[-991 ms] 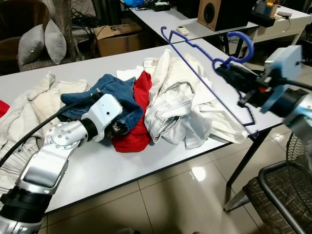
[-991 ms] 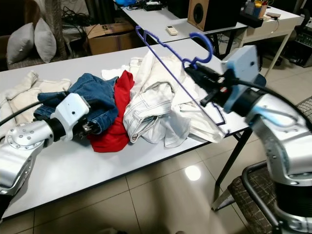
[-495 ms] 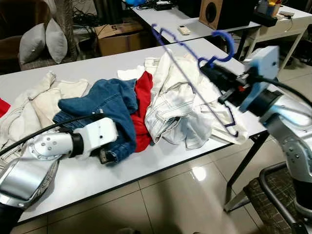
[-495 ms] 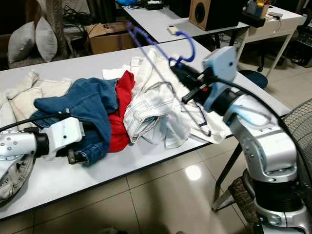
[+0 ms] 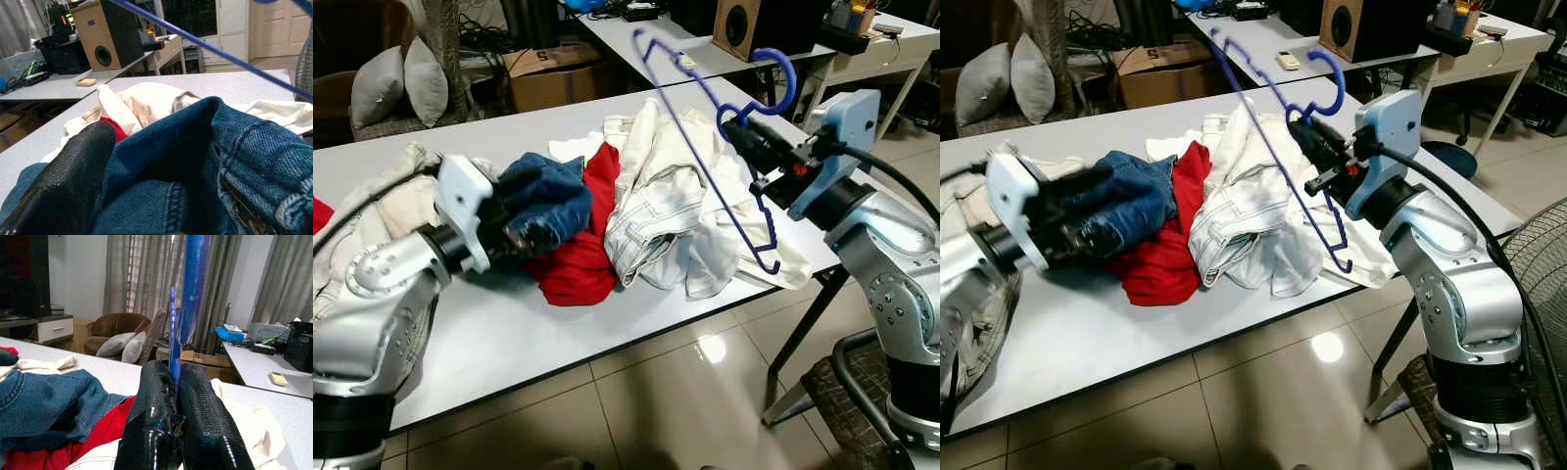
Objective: Hang hanger
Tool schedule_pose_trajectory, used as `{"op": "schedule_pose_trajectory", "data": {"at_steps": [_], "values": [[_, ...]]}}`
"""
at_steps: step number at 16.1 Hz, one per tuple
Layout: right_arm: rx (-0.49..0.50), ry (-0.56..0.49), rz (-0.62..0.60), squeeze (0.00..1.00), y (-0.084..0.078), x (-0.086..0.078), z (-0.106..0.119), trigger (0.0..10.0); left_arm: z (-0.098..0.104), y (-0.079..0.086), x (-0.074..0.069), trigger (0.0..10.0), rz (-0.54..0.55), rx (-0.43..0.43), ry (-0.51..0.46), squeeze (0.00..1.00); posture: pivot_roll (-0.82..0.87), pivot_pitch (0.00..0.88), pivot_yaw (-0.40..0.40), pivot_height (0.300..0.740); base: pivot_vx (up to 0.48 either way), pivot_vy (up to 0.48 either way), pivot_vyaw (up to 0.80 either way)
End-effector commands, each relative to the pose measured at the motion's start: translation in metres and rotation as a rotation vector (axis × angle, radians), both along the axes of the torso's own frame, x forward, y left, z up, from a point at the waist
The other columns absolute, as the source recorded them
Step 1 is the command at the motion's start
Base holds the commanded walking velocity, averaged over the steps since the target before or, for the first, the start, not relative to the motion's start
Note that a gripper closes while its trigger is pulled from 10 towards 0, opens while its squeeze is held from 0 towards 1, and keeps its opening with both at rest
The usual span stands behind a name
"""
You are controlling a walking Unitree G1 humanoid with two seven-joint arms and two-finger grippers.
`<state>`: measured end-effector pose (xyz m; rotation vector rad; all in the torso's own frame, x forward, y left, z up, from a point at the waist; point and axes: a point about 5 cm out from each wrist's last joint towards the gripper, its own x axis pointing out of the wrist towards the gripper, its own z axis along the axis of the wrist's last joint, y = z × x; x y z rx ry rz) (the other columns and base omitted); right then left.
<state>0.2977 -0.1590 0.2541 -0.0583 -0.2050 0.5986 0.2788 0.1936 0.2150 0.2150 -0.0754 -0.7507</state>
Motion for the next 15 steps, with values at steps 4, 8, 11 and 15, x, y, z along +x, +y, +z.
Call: {"op": "schedule_pose_trajectory", "data": {"at_steps": [4,8,11,15], "values": [[0.024,-0.009,0.017,0.0,0.002,-0.001,0.003,10.0,-0.017,0.003,-0.015,10.0,-0.101,0.239,0.105,1.0,-0.13,0.0,0.053,0.74,0.0,0.0,0.0],[-0.008,0.004,0.023,0.0,0.002,-0.003,-0.003,10.0,-0.037,0.042,-0.03,10.0,-0.065,0.593,0.229,1.0,-0.13,0.0,0.054,0.74,0.0,0.0,0.0],[-0.009,0.01,0.045,0.0,0.007,-0.003,-0.006,10.0,-0.043,0.075,-0.016,10.0,0.196,0.808,0.117,1.0,-0.12,0.0,0.05,0.74,0.0,0.0,0.0],[-0.017,0.02,0.067,0.0,0.009,-0.003,-0.01,10.0,-0.026,0.098,-0.009,10.0,0.387,0.851,-0.088,0.95,-0.12,0.0,0.049,0.74,0.0,0.0,0.0]]}}
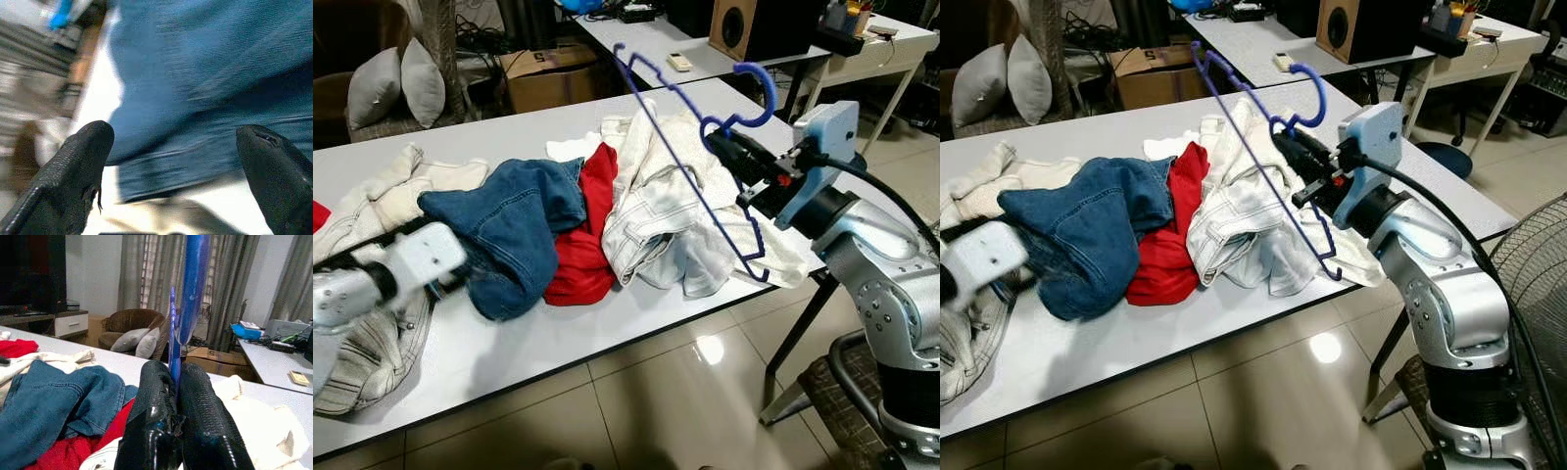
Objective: Hang hanger
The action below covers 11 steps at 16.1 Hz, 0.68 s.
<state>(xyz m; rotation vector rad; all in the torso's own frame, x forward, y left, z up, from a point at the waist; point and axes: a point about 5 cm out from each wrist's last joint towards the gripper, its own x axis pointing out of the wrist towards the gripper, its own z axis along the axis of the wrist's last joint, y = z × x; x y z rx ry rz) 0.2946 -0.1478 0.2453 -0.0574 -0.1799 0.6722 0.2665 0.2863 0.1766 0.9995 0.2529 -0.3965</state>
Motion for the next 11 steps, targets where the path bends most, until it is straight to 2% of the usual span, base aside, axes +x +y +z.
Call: {"op": "schedule_pose_trajectory", "data": {"at_steps": [1,2,3,4,5,6,7,8,9,10,11], "values": [[-0.002,-0.006,-0.01,0.0,-0.003,0.0,-0.001,10.0,0.019,0.01,0.005,10.0,0.037,0.06,-0.128,0.24,-0.12,0.0,0.048,0.74,0.0,0.0,0.0],[0.003,-0.01,-0.02,0.0,-0.005,0.001,0.0,10.0,0.031,0.017,0.01,10.0,0.098,0.054,-0.24,0.0,-0.12,0.0,0.048,0.74,0.0,0.0,0.0],[0.012,-0.015,-0.03,0.0,-0.006,0.002,0.002,10.0,0.041,0.022,0.013,10.0,0.161,-0.034,-0.323,0.0,-0.12,0.0,0.048,0.74,0.0,0.0,0.0],[0.02,-0.018,-0.034,0.0,-0.007,0.002,0.003,10.0,0.045,0.023,0.017,10.0,0.225,-0.262,-0.375,0.0,-0.12,0.0,0.055,0.74,0.0,0.0,0.0],[0.024,-0.019,-0.033,0.0,-0.007,0.002,0.003,10.0,0.039,0.021,0.02,10.0,0.253,-0.495,-0.368,0.0,-0.12,0.0,0.057,0.74,0.0,0.0,0.0],[0.023,-0.02,-0.033,0.0,-0.007,0.002,0.003,10.0,0.033,0.02,0.021,10.0,0.266,-0.561,-0.348,0.0,-0.12,0.0,0.058,0.74,0.0,0.0,0.0],[0.025,-0.019,-0.031,0.0,-0.006,0.001,0.003,10.0,0.006,0.015,0.025,10.0,0.309,-0.606,-0.239,0.0,-0.12,0.0,0.058,0.74,0.0,0.0,0.0],[0.025,-0.019,-0.031,0.0,-0.006,0.001,0.003,10.0,-0.001,0.015,0.026,10.0,0.335,-0.593,-0.212,0.0,-0.12,0.0,0.058,0.74,0.0,0.0,0.0],[0.024,-0.018,-0.03,0.0,-0.005,0.0,0.002,10.0,-0.035,0.011,0.027,10.0,0.419,-0.548,-0.088,0.0,-0.14,0.0,0.063,0.74,0.0,0.0,0.0],[0.027,-0.017,-0.032,0.0,-0.005,-0.001,0.002,10.0,-0.049,0.003,0.03,10.0,0.445,-0.582,-0.05,0.0,-0.14,0.0,0.063,0.74,0.0,0.0,0.0],[0.029,-0.016,-0.033,0.0,-0.004,-0.001,0.002,10.0,-0.058,-0.014,0.035,10.0,0.403,-0.588,-0.033,0.0,-0.14,0.0,0.062,0.74,0.0,0.0,0.0]]}}
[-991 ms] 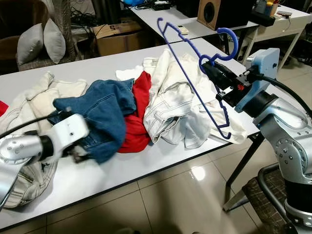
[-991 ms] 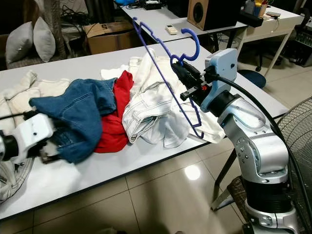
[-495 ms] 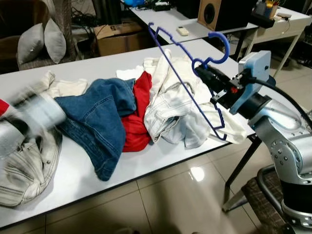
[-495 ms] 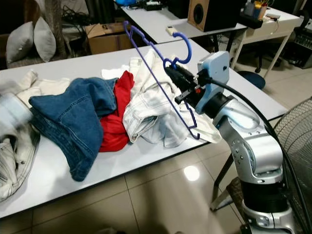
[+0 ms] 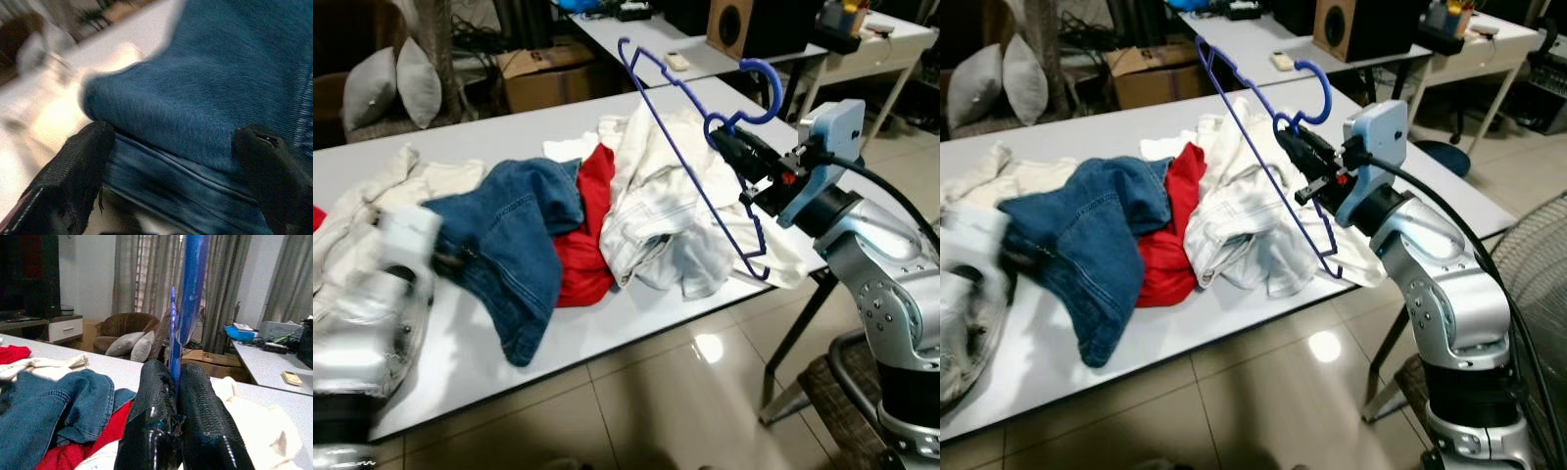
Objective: Hang hanger
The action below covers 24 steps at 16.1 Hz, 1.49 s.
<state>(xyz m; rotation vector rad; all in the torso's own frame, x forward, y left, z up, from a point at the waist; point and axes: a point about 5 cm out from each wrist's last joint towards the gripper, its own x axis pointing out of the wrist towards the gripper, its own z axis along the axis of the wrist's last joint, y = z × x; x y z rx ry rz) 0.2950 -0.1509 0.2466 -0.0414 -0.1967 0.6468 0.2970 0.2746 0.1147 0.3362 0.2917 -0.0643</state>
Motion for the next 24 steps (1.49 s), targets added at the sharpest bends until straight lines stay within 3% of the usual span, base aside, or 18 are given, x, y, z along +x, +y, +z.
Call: {"op": "schedule_pose_trajectory", "data": {"at_steps": [1,2,3,6,8,9,12,15,16,17,18,19,20,21,22,23,24], "values": [[0.009,-0.003,-0.01,0.0,-0.001,-0.002,0.001,10.0,0.001,-0.026,0.012,10.0,-0.094,-0.023,-0.033,0.0,-0.14,0.0,0.062,0.74,0.0,0.0,0.0],[0.013,-0.001,-0.011,0.0,0.0,-0.002,0.0,10.0,-0.002,-0.06,0.023,10.0,-0.193,-0.107,-0.049,0.0,-0.15,0.0,0.064,0.74,0.0,0.0,0.0],[0.013,-0.001,-0.011,0.0,0.001,-0.002,0.0,10.0,-0.004,-0.066,0.026,10.0,-0.202,-0.115,-0.044,0.0,-0.15,0.0,0.064,0.74,0.0,0.0,0.0],[0.016,-0.008,-0.013,0.0,0.003,-0.003,0.002,10.0,-0.023,-0.108,0.043,10.0,-0.283,-0.074,0.041,0.0,-0.17,0.0,0.079,0.74,0.0,0.0,0.0],[0.016,-0.012,-0.02,0.0,0.002,-0.003,0.003,10.0,-0.029,-0.118,0.047,10.0,-0.289,-0.054,0.066,0.0,-0.18,0.0,0.081,0.74,0.0,0.0,0.0],[0.016,-0.013,-0.029,0.0,0.0,-0.005,0.003,10.0,-0.031,-0.122,0.056,10.0,-0.23,-0.035,0.065,0.0,-0.18,0.0,0.083,0.74,0.0,0.0,0.0],[0.022,-0.008,-0.032,0.0,0.001,-0.006,0.002,10.0,-0.02,-0.115,0.066,10.0,-0.148,-0.048,-0.018,0.0,-0.19,0.0,0.08,0.74,0.0,0.0,0.0],[0.033,0.0,-0.025,0.0,0.003,-0.007,0.001,10.0,-0.006,-0.114,0.069,10.0,-0.16,-0.169,-0.136,0.0,-0.18,0.0,0.071,0.74,0.0,0.0,0.0],[0.051,0.008,-0.028,0.0,0.006,-0.008,0.0,10.0,0.01,-0.12,0.062,10.0,-0.278,-0.361,-0.25,0.0,-0.18,0.0,0.069,0.74,0.0,0.0,0.0],[0.059,0.009,-0.033,0.0,0.006,-0.009,-0.001,10.0,0.016,-0.12,0.058,10.0,-0.316,-0.401,-0.288,0.0,-0.18,0.0,0.069,0.74,0.0,0.0,0.0],[0.087,0.024,-0.067,0.0,0.006,-0.01,-0.003,10.0,0.031,-0.113,0.047,10.0,-0.335,-0.435,-0.367,0.65,-0.17,0.0,0.07,0.74,0.0,0.0,0.0],[0.1,0.034,-0.086,0.0,0.006,-0.011,-0.005,10.0,0.039,-0.108,0.042,10.0,-0.316,-0.442,-0.402,0.72,-0.17,0.0,0.071,0.74,0.0,0.0,0.0],[0.114,0.058,-0.114,0.0,0.007,-0.012,-0.01,10.0,0.052,-0.097,0.03,10.0,-0.269,-0.435,-0.435,0.89,-0.16,0.0,0.072,0.74,0.0,0.0,0.0],[0.116,0.068,-0.121,0.0,0.009,-0.013,-0.013,10.0,0.059,-0.093,0.024,10.0,-0.261,-0.418,-0.447,0.86,-0.15,0.0,0.071,0.74,0.0,0.0,0.0],[0.118,0.082,-0.128,0.0,0.011,-0.015,-0.017,10.0,0.068,-0.091,0.013,10.0,-0.265,-0.387,-0.465,0.71,-0.15,0.0,0.071,0.74,0.0,0.0,0.0],[0.119,0.089,-0.129,0.0,0.012,-0.016,-0.019,10.0,0.072,-0.091,0.008,10.0,-0.272,-0.372,-0.473,0.65,-0.14,0.0,0.072,0.74,0.0,0.0,0.0],[0.11,0.093,-0.138,0.0,0.014,-0.018,-0.023,10.0,0.079,-0.092,-0.003,10.0,-0.274,-0.339,-0.497,0.0,-0.14,0.0,0.074,0.74,0.0,0.0,0.0]]}}
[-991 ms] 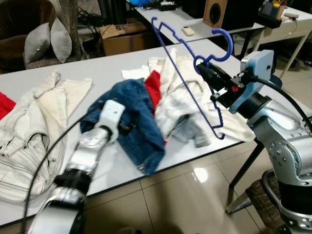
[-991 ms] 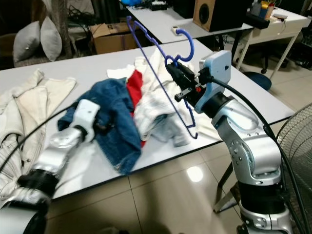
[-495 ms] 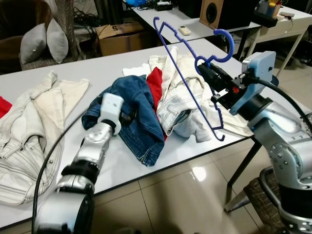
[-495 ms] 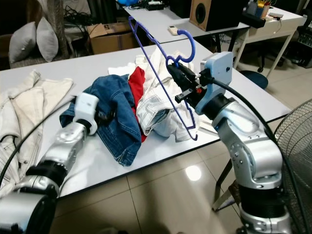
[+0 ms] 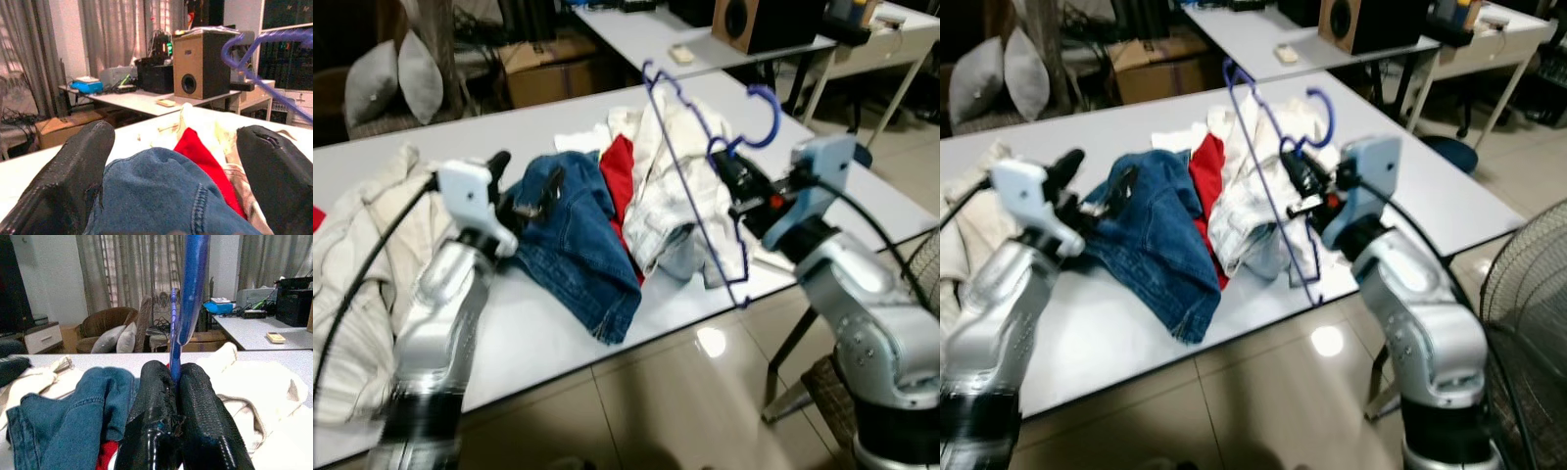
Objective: Hang hanger
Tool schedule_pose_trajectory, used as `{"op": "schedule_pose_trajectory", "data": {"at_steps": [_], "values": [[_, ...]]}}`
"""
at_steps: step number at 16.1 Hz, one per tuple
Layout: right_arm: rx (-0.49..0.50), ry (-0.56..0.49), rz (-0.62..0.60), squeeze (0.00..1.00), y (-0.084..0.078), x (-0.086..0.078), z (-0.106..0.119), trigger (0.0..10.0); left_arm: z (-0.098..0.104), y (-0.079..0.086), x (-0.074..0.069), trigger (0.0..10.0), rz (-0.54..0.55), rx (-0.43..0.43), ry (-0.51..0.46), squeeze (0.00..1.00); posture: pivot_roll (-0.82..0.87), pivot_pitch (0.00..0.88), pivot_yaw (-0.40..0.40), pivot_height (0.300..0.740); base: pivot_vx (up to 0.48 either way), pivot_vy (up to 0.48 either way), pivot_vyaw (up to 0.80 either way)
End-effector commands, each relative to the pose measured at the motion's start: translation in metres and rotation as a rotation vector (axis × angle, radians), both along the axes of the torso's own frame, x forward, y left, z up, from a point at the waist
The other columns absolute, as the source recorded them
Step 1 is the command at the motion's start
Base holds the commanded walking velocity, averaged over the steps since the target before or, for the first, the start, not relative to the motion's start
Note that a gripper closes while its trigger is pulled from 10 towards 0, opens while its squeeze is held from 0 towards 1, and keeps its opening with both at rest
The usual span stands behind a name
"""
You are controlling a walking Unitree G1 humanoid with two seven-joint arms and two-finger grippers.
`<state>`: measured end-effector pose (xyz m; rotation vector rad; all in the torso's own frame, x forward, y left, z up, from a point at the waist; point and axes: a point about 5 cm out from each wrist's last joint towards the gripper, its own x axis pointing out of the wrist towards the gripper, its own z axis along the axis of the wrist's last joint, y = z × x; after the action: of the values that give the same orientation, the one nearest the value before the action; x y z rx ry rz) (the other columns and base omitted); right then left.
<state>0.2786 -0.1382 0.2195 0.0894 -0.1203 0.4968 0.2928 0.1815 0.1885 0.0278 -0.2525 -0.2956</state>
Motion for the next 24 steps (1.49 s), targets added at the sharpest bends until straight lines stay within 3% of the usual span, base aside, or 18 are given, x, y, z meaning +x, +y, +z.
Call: {"op": "schedule_pose_trajectory", "data": {"at_steps": [1,5,8,11,17,24], "values": [[-0.019,-0.017,-0.017,0.0,0.003,-0.005,0.002,10.0,0.005,0.003,-0.009,10.0,0.047,0.038,0.011,0.0,-0.14,0.0,0.075,0.74,0.0,0.0,0.0],[-0.043,-0.019,-0.069,0.0,0.01,-0.013,-0.001,10.0,-0.002,0.006,-0.033,10.0,0.149,0.003,0.097,0.0,-0.12,0.0,0.069,0.74,0.0,0.353,0.0],[-0.069,-0.039,-0.107,0.0,0.012,-0.012,-0.008,10.0,-0.007,0.0,-0.034,10.0,0.159,0.002,0.141,0.0,-0.12,0.0,0.073,0.74,0.0,0.48,0.0],[-0.01,-0.036,-0.138,0.0,0.009,-0.013,-0.008,10.0,-0.01,-0.004,-0.037,10.0,0.154,0.028,0.176,0.0,-0.12,0.0,0.072,0.74,0.0,0.463,0.0],[0.037,0.024,-0.082,0.0,0.011,-0.017,-0.015,10.0,-0.011,-0.003,-0.038,10.0,0.172,0.026,0.208,0.0,-0.13,0.0,0.074,0.74,0.0,0.456,0.0],[-0.008,0.011,-0.038,0.0,0.012,-0.019,-0.015,10.0,-0.013,-0.005,-0.039,10.0,0.165,0.038,0.213,0.0,-0.13,0.0,0.068,0.74,0.0,0.384,0.0]]}}
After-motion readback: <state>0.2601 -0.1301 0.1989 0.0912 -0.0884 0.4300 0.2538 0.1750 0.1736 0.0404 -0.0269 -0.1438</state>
